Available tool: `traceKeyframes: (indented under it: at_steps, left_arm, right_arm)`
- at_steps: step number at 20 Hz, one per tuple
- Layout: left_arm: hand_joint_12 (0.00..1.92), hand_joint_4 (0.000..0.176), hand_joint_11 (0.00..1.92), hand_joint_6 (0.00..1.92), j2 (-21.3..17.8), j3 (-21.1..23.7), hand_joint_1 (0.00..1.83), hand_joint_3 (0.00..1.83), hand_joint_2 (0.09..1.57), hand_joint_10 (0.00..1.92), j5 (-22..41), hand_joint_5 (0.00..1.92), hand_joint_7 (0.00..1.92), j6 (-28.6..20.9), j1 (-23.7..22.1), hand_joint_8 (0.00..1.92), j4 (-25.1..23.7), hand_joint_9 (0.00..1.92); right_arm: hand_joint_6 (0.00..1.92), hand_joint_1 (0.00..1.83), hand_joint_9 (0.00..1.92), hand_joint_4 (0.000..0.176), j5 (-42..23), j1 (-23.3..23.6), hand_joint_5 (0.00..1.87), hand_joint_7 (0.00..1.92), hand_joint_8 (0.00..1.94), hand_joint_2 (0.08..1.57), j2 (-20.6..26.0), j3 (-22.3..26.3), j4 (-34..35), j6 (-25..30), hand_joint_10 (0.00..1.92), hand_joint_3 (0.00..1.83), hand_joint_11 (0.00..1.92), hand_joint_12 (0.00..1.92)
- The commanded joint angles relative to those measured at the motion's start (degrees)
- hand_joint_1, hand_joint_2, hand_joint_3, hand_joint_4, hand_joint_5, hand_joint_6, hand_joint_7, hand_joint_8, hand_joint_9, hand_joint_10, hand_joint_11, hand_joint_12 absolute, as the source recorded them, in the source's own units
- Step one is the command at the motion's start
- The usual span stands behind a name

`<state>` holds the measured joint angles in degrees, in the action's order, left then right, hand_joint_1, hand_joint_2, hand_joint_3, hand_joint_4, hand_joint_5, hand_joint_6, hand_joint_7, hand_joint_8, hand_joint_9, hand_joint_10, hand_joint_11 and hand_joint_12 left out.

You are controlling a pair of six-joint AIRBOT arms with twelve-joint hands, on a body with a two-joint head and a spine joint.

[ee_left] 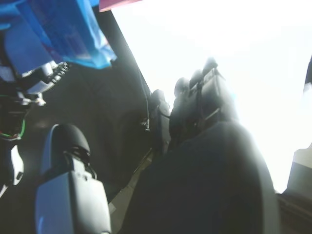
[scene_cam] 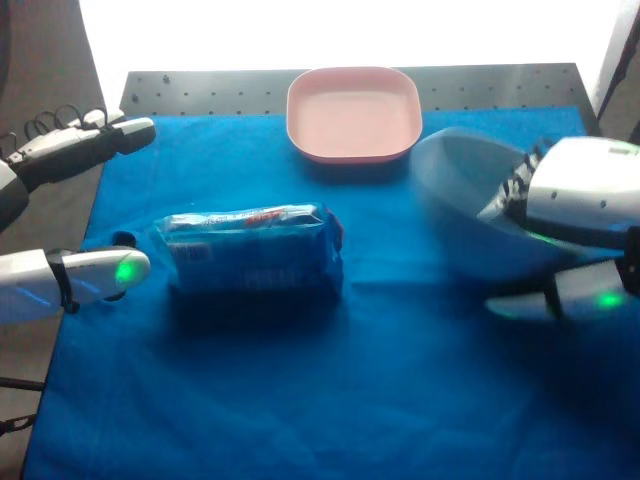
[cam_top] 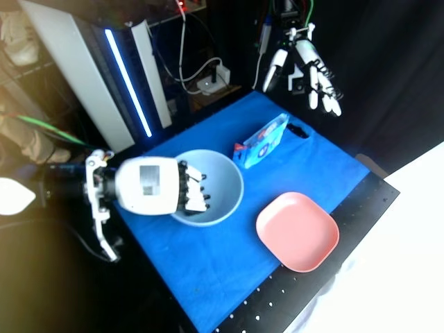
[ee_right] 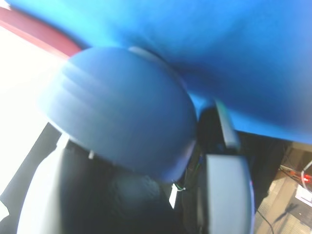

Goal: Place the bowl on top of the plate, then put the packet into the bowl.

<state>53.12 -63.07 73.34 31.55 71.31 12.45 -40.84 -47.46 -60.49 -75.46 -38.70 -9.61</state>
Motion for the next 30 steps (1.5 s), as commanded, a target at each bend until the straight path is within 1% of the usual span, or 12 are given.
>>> traceKeyframes:
  at_steps: [1,8,12,14,15,21,22,23,24,25,26,30]
  left_arm:
    - [0.01,0.091,0.01,0.0,0.17,0.1,0.63,0.01,1.02,0.0,7.45,0.29,0.11,-0.5,-0.04,0.0,0.91,0.02]
    - [0.0,0.087,0.0,0.0,0.17,0.23,0.62,0.0,1.02,0.0,7.75,0.29,0.12,-0.65,0.25,0.01,1.01,0.01]
    - [0.01,0.087,0.01,0.0,0.26,0.26,0.58,0.0,1.03,0.01,7.76,0.29,0.13,-0.68,0.33,0.01,1.05,0.02]
    - [0.01,0.102,0.02,0.0,0.26,0.24,0.55,0.0,1.03,0.01,7.71,0.29,0.12,-0.69,0.41,0.0,1.11,0.03]
    - [0.01,0.088,0.01,0.0,0.26,0.23,0.58,0.0,1.03,0.01,7.71,0.29,0.12,-0.69,0.46,0.0,1.12,0.03]
    - [0.0,0.128,0.0,0.0,0.41,0.12,0.5,0.0,1.01,0.0,7.49,0.3,0.14,-0.68,0.48,0.0,1.11,0.01]
    - [0.0,0.123,0.0,0.0,0.43,0.07,0.52,0.0,1.01,0.0,7.34,0.3,0.14,-0.68,0.48,0.0,1.07,0.0]
    - [0.0,0.12,0.0,0.0,0.43,0.01,0.54,0.0,1.01,0.0,7.17,0.3,0.13,-0.69,0.47,0.0,1.01,0.0]
    - [0.0,0.127,0.0,0.0,0.42,-0.05,0.54,0.0,1.01,0.0,7.05,0.3,0.13,-0.7,0.44,0.0,0.99,0.0]
    - [0.0,0.136,0.0,0.0,0.41,-0.1,0.52,0.0,1.01,0.0,7.04,0.3,0.13,-0.71,0.42,0.0,0.97,0.0]
    - [0.0,0.141,0.0,0.0,0.4,-0.13,0.51,0.0,1.0,0.0,7.04,0.3,0.13,-0.72,0.42,0.0,0.95,0.0]
    - [0.0,0.145,0.0,0.0,0.56,-0.4,0.54,0.0,1.01,0.0,6.4,0.3,0.14,-0.77,0.12,0.0,0.45,0.0]
  right_arm:
    - [1.87,1.13,1.23,0.005,-3.15,0.35,0.8,0.92,1.94,0.72,0.06,0.06,1.82,-0.08,1.92,1.34,1.13,1.92]
    - [1.86,1.14,1.35,0.0,-8.64,1.2,0.72,0.89,1.94,0.75,0.65,0.07,9.48,-2.92,1.92,1.27,1.4,1.92]
    - [1.86,1.14,1.31,0.0,-9.72,1.49,0.72,0.92,1.94,0.74,0.73,0.06,11.4,-4.17,1.92,1.29,1.34,1.92]
    - [1.89,0.96,1.34,0.0,-11.11,1.94,0.6,1.11,1.94,0.97,0.95,0.07,14.18,-6.44,1.92,0.93,1.35,1.92]
    - [1.91,0.9,1.32,0.0,-11.61,2.57,0.56,1.17,1.94,1.06,0.96,0.07,15.6,-8.08,1.92,0.8,1.31,1.92]
    - [1.92,0.89,1.41,0.0,-11.86,7.34,0.67,1.27,1.94,0.92,-2.69,-3.99,19.26,-10.61,1.92,1.03,1.48,1.92]
    - [1.92,0.77,1.43,0.0,-11.85,7.91,0.95,1.29,1.94,1.21,-3.86,-5.11,19.72,-10.72,1.92,0.58,1.5,1.92]
    - [1.92,0.85,1.38,0.0,-11.81,8.63,0.71,1.26,1.94,1.01,-4.96,-6.16,20.0,-10.72,1.92,0.9,1.43,1.92]
    - [1.92,0.93,1.37,0.0,-11.69,9.52,0.73,1.26,1.94,0.88,-6.07,-7.21,20.08,-10.72,1.92,1.11,1.4,1.92]
    - [1.92,1.26,1.36,0.0,-11.05,10.73,1.05,0.96,1.94,0.73,-7.46,-8.49,20.08,-10.72,1.92,1.33,1.39,1.92]
    - [1.92,1.35,1.35,0.0,-10.39,11.52,1.13,0.95,1.94,0.65,-8.5,-9.49,20.08,-10.72,1.92,1.45,1.39,1.92]
    - [1.92,1.39,1.42,0.0,-6.26,14.56,1.19,0.97,1.94,0.61,-12.8,-13.69,19.2,-10.72,1.92,1.52,1.47,1.92]
